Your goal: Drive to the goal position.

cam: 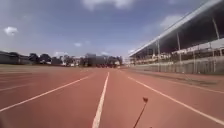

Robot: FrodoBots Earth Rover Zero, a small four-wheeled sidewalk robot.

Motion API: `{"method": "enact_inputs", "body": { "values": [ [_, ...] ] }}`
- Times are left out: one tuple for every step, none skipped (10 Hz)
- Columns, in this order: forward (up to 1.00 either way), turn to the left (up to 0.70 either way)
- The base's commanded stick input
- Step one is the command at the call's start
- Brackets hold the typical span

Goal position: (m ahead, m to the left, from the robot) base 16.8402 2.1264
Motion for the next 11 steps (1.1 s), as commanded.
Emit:
{"method": "enact_inputs", "body": {
  "values": [
    [0.7,0.0],
    [0.7,0.0],
    [0.7,0.0],
    [0.7,0.0],
    [0.7,0.0],
    [0.7,0.0],
    [0.7,0.0],
    [0.7,0.0],
    [0.7,0.0],
    [0.7,0.0],
    [0.7,0.0]
  ]
}}
